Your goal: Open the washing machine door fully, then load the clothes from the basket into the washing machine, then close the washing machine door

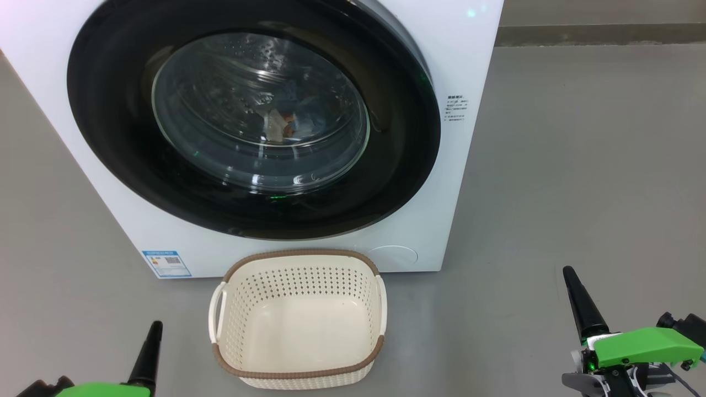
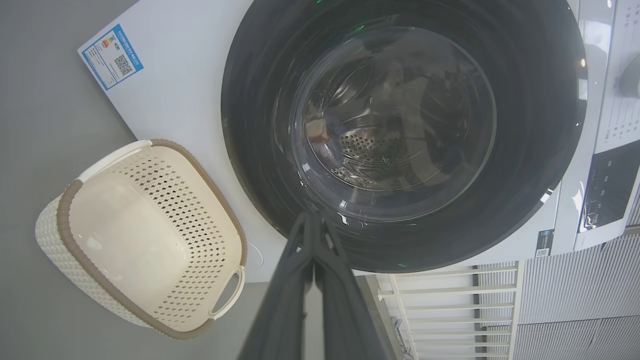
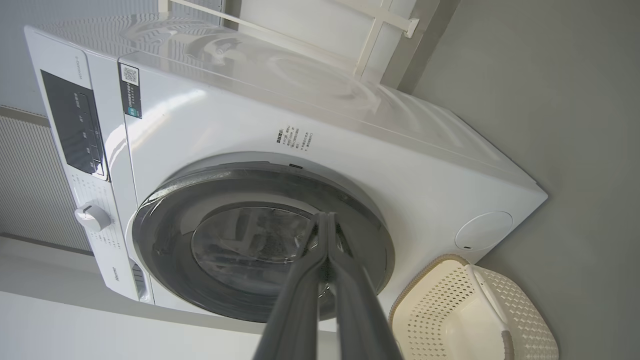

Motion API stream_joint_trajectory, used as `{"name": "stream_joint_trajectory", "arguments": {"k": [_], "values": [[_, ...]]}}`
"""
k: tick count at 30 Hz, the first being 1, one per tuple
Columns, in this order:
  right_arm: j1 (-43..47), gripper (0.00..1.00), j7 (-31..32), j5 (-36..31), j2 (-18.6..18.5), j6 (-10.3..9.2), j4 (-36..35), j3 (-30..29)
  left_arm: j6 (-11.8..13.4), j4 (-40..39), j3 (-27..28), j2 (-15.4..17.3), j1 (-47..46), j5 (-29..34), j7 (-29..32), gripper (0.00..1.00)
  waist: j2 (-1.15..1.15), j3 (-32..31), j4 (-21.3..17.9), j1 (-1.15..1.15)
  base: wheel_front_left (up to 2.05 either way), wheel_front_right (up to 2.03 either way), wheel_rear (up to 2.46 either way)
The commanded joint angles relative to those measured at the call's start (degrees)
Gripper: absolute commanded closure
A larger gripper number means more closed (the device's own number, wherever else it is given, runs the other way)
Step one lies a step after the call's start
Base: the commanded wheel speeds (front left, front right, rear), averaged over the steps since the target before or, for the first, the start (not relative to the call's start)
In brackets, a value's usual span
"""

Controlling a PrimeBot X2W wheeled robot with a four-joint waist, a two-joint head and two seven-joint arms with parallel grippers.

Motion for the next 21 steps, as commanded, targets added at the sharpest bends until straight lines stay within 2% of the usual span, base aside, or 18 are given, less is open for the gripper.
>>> {"name": "stream_joint_trajectory", "arguments": {"k": [1, 21], "values": [[-0.6, 1.00, 0.6, 2.0, 0.1, -0.04, -1.9, 0.4, 0.0, -1.0, 1.9, 0.6, -3.1, -1.7, 0.5, 1.00, 0.00, 0.0, 0.0, 0.00, 0.00, 0.00, 0.00], [0.1, 1.00, 4.0, 12.5, 1.5, -0.06, -2.4, -2.5, -0.1, -0.2, 3.6, -0.3, -4.4, -11.7, 3.9, 1.00, 0.00, 0.1, 0.3, 0.00, 0.00, 0.00, 0.00]]}}
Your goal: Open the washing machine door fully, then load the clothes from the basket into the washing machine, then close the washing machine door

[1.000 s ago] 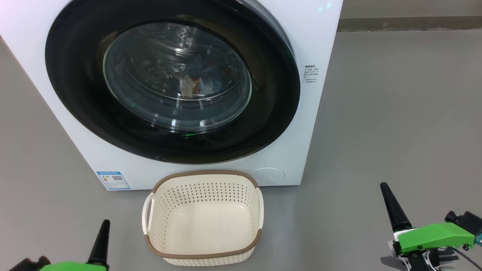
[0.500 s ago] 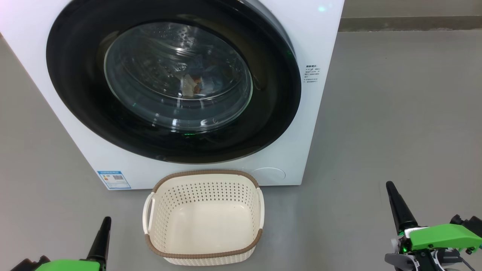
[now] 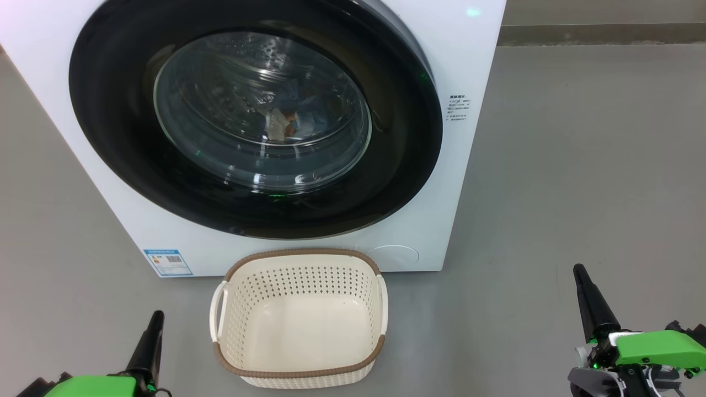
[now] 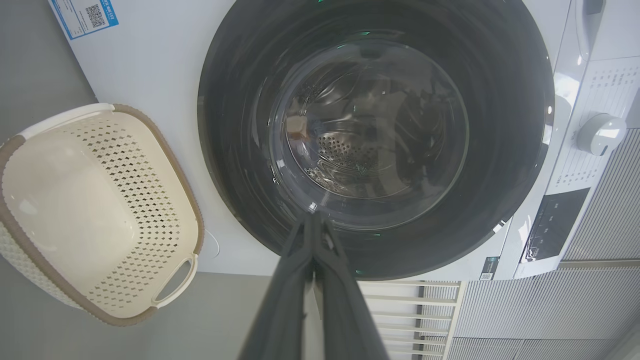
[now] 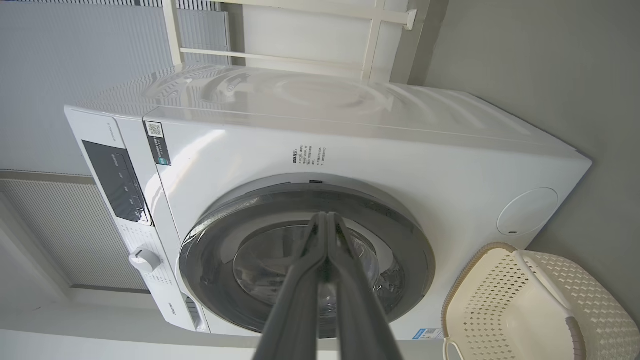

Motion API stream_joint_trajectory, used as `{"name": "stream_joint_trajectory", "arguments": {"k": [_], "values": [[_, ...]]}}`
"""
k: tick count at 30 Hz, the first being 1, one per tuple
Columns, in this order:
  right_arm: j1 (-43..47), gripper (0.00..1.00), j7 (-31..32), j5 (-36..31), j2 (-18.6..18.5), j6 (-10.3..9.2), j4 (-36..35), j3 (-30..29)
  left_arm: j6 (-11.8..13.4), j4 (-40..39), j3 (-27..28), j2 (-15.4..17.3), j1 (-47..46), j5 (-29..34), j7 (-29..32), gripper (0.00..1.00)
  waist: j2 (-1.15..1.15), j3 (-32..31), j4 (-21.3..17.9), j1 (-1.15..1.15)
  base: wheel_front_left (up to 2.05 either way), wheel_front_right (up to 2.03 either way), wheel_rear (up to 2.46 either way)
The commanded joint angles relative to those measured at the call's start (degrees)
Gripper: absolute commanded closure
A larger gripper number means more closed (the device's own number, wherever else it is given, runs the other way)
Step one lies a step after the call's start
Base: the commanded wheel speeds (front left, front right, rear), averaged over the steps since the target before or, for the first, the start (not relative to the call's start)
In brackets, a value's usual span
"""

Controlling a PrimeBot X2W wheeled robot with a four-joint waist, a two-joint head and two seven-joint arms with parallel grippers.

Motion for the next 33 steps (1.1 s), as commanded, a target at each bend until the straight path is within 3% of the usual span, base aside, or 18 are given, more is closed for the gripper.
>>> {"name": "stream_joint_trajectory", "arguments": {"k": [1, 33], "values": [[0.0, 1.00, 0.7, 1.7, 0.1, -0.05, -1.8, 0.7, -0.1, -0.9, 2.1, 0.6, -2.6, -1.8, 0.6, 1.00, 0.00, 0.0, 0.0, 0.00, 0.00, 0.00, 0.00], [0.1, 1.00, 1.5, 3.8, 0.5, -0.05, -1.9, 0.0, -0.1, -0.7, 2.5, 0.4, -2.9, -3.9, 1.4, 1.00, 0.00, 0.0, 0.1, 0.00, 0.00, 0.00, 0.00]]}}
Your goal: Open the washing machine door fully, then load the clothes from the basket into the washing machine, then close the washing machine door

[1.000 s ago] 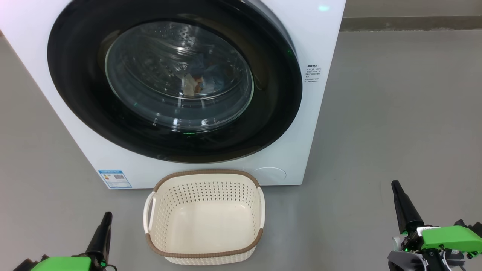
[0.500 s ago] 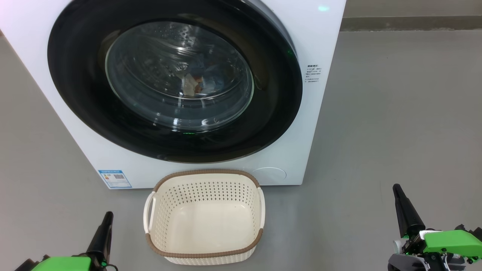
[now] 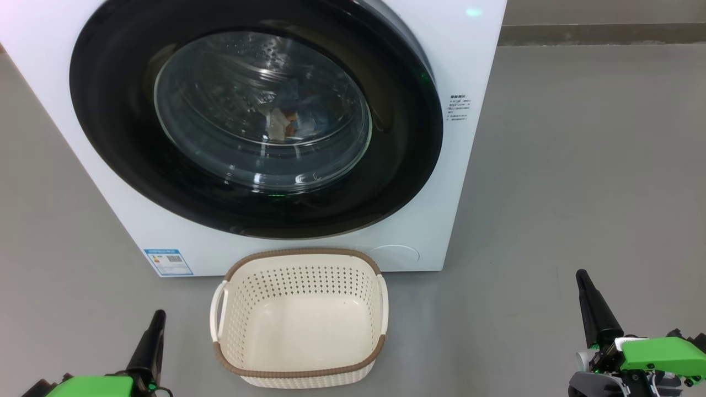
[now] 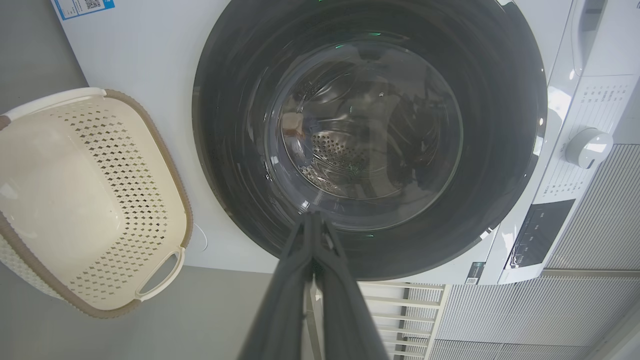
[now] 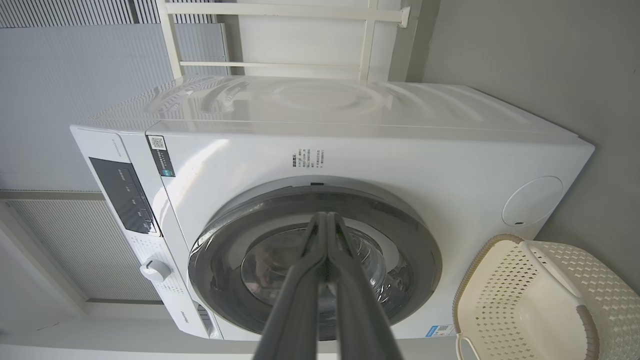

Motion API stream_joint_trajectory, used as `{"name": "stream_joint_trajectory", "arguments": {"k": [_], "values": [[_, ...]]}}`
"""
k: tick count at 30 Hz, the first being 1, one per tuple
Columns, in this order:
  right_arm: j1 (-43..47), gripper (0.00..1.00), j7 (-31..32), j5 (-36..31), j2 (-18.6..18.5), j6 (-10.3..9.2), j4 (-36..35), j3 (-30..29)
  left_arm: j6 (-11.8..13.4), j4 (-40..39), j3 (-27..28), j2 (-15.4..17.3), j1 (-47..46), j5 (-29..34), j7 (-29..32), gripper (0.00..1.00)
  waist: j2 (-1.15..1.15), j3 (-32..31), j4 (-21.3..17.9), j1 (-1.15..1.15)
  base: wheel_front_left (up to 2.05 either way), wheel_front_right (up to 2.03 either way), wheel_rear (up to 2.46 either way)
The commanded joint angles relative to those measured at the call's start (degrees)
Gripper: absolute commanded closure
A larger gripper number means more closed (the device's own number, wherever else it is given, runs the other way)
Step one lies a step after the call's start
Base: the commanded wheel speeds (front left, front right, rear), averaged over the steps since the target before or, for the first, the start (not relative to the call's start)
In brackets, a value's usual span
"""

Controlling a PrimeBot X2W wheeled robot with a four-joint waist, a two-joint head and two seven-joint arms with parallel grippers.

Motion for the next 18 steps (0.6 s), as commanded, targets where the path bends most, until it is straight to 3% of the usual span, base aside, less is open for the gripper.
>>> {"name": "stream_joint_trajectory", "arguments": {"k": [1, 18], "values": [[-0.8, 1.00, 0.5, 0.2, -0.1, 0.09, -1.7, 1.1, -0.1, -1.0, 2.0, 0.8, -2.7, -0.5, 0.3, 1.00, 0.00, 0.0, 0.0, 0.00, 0.00, 0.00, 0.00], [-0.8, 1.00, 0.6, 0.1, 0.0, 0.09, -1.7, 1.0, -0.1, -1.0, 2.0, 0.7, -2.7, -0.5, 0.3, 1.00, 0.00, 0.0, 0.0, 0.00, 0.00, 0.00, 0.00]]}}
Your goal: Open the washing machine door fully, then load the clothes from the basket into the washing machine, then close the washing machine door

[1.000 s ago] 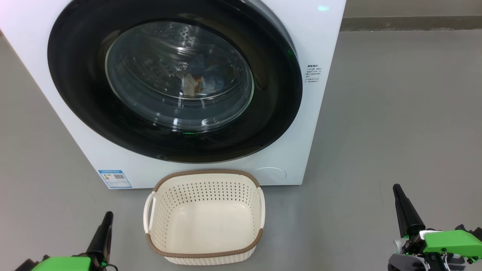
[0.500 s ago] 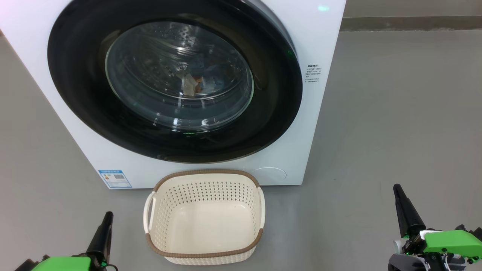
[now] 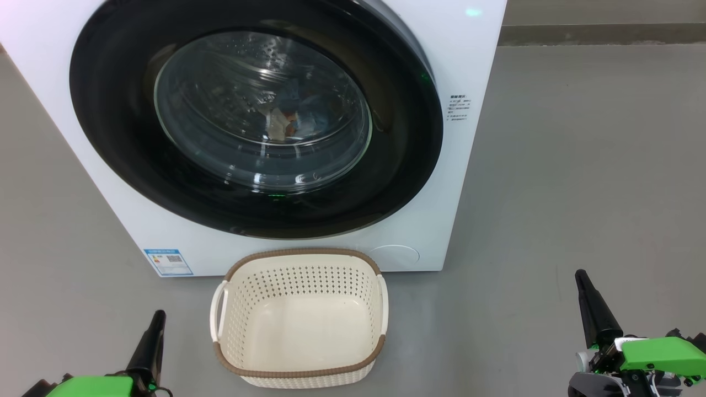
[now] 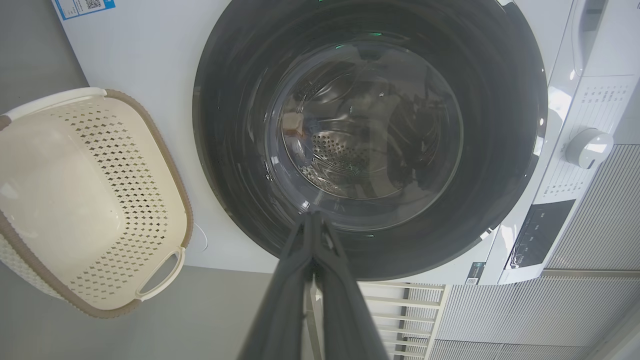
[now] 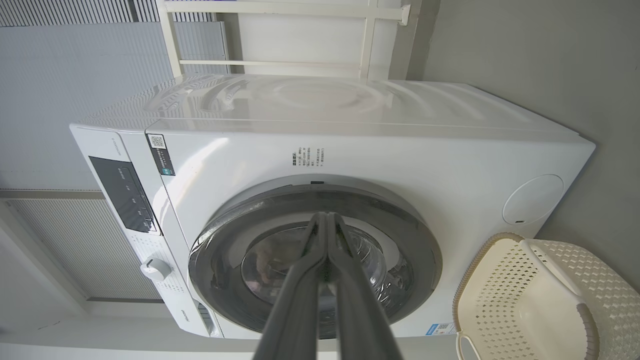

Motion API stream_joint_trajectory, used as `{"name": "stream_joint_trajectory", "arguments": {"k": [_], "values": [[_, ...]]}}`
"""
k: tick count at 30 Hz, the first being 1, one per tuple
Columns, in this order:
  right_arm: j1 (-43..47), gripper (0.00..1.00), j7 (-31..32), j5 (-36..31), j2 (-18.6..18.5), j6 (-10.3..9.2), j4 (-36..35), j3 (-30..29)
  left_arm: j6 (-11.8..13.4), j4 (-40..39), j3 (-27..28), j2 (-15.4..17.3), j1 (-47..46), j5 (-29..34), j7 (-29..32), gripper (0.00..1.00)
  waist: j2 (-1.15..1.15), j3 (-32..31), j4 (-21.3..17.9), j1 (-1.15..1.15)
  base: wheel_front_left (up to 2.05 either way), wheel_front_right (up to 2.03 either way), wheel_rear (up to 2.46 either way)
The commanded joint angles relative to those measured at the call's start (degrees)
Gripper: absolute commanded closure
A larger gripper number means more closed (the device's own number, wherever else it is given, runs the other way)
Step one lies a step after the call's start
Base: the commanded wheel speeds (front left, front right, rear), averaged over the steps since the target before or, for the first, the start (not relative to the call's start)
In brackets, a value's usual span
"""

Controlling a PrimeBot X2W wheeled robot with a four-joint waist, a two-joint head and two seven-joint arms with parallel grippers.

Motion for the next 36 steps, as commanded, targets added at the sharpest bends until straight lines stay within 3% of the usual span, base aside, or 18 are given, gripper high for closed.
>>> {"name": "stream_joint_trajectory", "arguments": {"k": [1, 36], "values": [[-0.8, 1.00, 0.2, 0.1, -0.1, 0.09, -1.7, 1.1, -0.1, -1.1, 2.0, 0.7, -2.7, -0.5, 0.3, 1.00, 0.00, 0.0, 0.0, 0.00, 0.00, 0.00, 0.00], [-0.8, 1.00, 0.2, 0.0, 0.0, 0.09, -1.7, 1.0, -0.1, -1.0, 2.0, 0.7, -2.8, -0.5, 0.3, 1.00, 0.00, 0.0, 0.0, 0.00, 0.00, 0.00, 0.00]]}}
